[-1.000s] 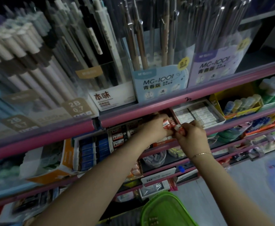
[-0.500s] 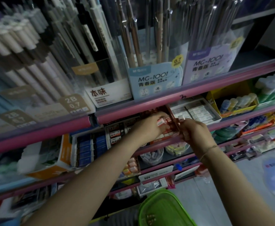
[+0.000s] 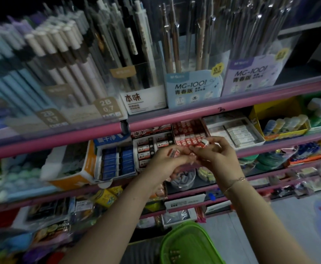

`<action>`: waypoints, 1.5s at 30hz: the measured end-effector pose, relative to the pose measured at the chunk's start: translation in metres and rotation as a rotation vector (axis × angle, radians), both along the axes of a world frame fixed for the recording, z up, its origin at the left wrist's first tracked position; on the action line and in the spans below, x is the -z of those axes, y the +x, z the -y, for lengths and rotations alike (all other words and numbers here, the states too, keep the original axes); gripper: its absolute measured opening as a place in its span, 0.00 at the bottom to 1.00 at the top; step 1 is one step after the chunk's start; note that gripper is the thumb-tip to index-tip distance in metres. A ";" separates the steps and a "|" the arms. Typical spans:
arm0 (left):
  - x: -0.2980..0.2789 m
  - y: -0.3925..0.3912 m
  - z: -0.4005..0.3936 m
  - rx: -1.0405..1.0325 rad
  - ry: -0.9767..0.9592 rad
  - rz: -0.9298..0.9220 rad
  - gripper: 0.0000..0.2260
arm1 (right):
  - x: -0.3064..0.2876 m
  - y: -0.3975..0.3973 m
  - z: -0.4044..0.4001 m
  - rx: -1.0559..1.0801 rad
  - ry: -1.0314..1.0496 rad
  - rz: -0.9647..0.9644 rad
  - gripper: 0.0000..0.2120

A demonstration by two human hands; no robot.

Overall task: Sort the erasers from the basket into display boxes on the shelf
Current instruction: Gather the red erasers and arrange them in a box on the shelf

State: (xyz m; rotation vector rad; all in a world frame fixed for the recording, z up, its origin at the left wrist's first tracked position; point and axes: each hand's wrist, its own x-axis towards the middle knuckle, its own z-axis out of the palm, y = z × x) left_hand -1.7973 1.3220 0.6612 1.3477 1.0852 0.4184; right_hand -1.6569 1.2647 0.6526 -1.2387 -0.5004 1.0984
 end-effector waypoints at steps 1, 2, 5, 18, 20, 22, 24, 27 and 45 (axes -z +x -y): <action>0.000 -0.003 -0.001 -0.030 -0.051 0.036 0.02 | 0.000 0.000 0.001 -0.035 0.003 -0.011 0.15; 0.000 -0.006 -0.002 -0.070 -0.112 0.081 0.02 | 0.000 0.001 0.001 -0.075 0.009 -0.025 0.14; 0.000 -0.012 -0.009 -0.201 -0.196 0.128 0.02 | -0.002 0.008 0.000 -0.198 -0.015 0.004 0.12; 0.002 -0.017 -0.019 -0.586 -0.474 0.506 0.08 | 0.035 -0.023 -0.033 -0.080 -0.197 1.225 0.09; 0.001 -0.018 -0.017 -0.580 -0.498 0.560 0.10 | 0.037 -0.022 -0.031 -0.106 -0.197 1.233 0.08; 0.000 -0.016 -0.015 -0.576 -0.515 0.614 0.11 | 0.039 -0.021 -0.030 -0.118 -0.191 1.221 0.10; 0.000 -0.013 -0.012 -0.561 -0.528 0.658 0.11 | 0.042 -0.021 -0.029 -0.121 -0.192 1.239 0.11; -0.001 -0.006 -0.006 -0.540 -0.538 0.688 0.11 | 0.044 -0.022 -0.029 -0.125 -0.210 1.293 0.12; -0.004 0.022 0.026 -0.368 -0.429 0.673 0.14 | 0.008 -0.035 0.029 -0.093 -0.083 0.321 0.08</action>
